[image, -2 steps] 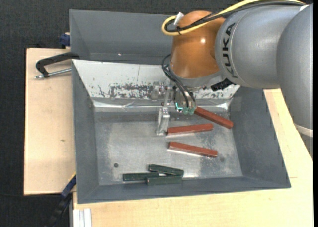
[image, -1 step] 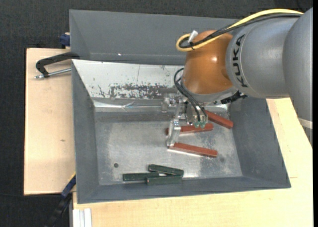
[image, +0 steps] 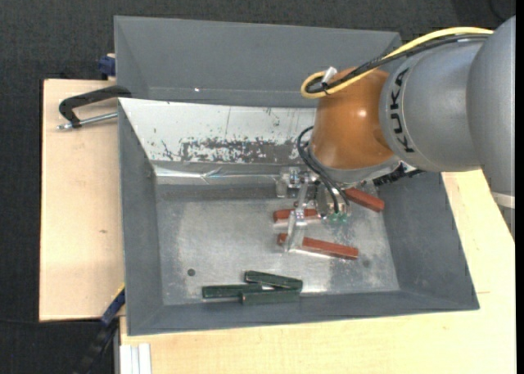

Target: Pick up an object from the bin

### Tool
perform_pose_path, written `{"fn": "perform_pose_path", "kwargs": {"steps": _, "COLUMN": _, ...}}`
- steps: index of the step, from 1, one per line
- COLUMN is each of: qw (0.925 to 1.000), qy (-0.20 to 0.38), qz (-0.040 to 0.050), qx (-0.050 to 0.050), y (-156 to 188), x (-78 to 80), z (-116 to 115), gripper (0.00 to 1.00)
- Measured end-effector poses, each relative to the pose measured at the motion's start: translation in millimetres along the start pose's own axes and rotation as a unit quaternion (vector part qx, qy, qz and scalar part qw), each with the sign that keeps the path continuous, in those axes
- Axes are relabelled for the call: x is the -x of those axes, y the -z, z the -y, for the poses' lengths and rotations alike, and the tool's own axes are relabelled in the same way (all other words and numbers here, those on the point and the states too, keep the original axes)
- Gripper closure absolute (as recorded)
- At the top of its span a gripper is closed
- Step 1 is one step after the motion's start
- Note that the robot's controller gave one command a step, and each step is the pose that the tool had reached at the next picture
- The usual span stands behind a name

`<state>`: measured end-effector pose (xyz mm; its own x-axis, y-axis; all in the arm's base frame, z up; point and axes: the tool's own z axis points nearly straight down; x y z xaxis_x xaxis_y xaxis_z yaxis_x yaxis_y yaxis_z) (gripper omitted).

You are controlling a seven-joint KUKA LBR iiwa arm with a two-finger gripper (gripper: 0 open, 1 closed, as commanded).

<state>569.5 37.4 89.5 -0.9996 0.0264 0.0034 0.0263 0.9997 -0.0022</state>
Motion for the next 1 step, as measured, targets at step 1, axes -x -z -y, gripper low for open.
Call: {"fn": "perform_pose_path", "kwargs": {"steps": 1, "qw": 0.9988, "qy": 0.049, "qz": 0.0015, "qx": 0.001, "y": -19.3, "x": -10.5, "z": 59.0, "gripper": 1.00}}
